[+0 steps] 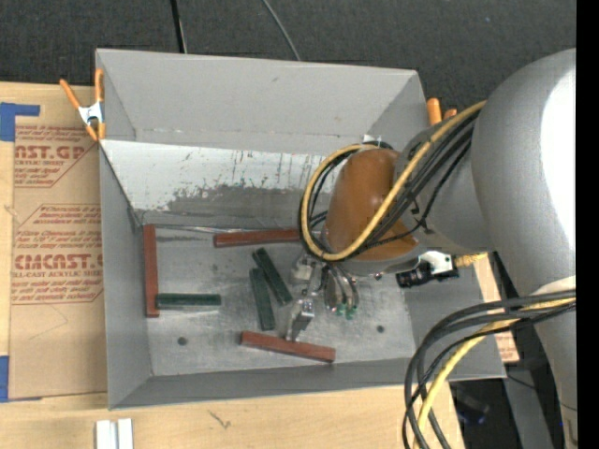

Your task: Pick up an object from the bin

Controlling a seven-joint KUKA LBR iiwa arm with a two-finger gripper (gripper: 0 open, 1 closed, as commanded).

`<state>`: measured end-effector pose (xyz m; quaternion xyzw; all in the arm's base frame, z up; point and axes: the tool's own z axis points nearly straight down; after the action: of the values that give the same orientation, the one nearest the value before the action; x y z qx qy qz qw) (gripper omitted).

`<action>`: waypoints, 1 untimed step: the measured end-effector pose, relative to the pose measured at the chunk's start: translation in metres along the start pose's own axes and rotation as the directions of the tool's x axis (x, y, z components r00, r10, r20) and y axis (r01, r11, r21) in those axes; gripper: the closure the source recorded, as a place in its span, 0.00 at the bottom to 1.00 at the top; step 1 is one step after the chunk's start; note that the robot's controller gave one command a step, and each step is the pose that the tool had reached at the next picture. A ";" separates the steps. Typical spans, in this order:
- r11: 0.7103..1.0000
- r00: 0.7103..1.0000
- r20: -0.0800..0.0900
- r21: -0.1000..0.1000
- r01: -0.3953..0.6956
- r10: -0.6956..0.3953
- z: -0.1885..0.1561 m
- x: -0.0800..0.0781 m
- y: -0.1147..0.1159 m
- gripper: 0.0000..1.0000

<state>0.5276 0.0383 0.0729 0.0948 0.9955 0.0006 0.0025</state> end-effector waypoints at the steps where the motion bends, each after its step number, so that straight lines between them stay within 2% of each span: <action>1: 1.000 1.000 0.000 0.000 0.000 0.000 0.000 0.000 0.000 0.00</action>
Offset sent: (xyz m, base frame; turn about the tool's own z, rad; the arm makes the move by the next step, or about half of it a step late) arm 0.0159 -0.0013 0.0202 0.0428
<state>0.5277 0.0384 0.0729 0.0948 0.9955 0.0006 0.0027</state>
